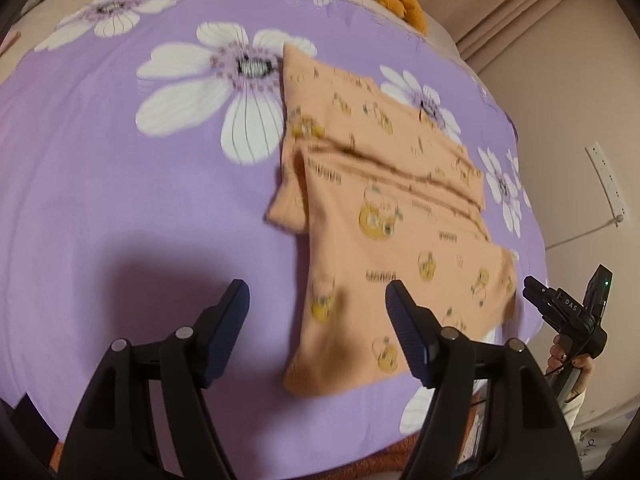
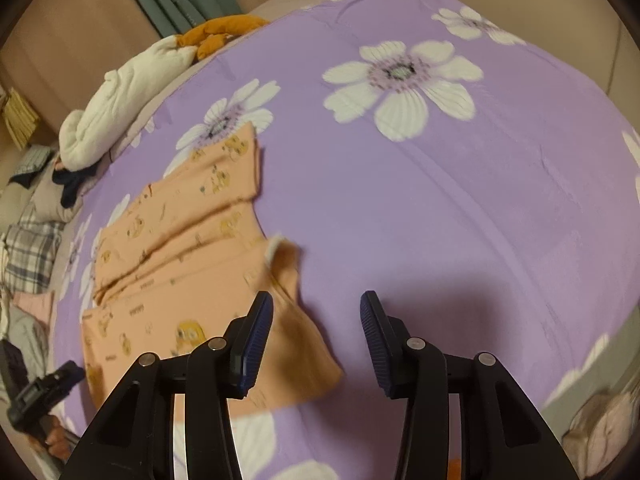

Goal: Fold small clothes

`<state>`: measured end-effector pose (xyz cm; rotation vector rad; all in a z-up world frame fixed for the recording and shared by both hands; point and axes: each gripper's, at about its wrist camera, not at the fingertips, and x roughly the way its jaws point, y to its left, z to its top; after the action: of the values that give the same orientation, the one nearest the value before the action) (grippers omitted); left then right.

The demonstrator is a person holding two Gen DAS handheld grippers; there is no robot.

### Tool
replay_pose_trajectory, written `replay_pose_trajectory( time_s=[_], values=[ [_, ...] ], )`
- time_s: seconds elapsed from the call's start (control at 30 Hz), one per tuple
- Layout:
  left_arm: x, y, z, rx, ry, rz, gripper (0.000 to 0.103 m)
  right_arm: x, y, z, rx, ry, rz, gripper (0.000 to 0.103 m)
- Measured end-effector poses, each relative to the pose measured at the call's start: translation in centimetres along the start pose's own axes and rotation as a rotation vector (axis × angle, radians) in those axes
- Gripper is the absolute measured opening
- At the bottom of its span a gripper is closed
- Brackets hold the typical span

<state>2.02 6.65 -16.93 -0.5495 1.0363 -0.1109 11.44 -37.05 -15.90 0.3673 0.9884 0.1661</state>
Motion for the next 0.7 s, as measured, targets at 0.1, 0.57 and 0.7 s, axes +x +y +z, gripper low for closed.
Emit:
replay_pose_trajectory(
  time_s=[0.1, 0.57, 0.7],
  values=[
    [0.7, 0.1, -1.0, -0.009, 0.026, -0.001, 0.069, 0.3, -0.9, -1.1, 0.034, 0.034, 0.030, 0.045],
    [2.3, -1.1, -2.4, 0.002, 0.039, -0.081, 0.050, 1.9, -0.1, -2.7, 0.010, 0.057, 0.076, 0.045],
    [2.5, -1.4, -2.6, 0.012, 0.039, -0.081, 0.042, 2.2, 0.5, -2.8, -0.026, 0.054, 0.072, 0.036]
  ],
)
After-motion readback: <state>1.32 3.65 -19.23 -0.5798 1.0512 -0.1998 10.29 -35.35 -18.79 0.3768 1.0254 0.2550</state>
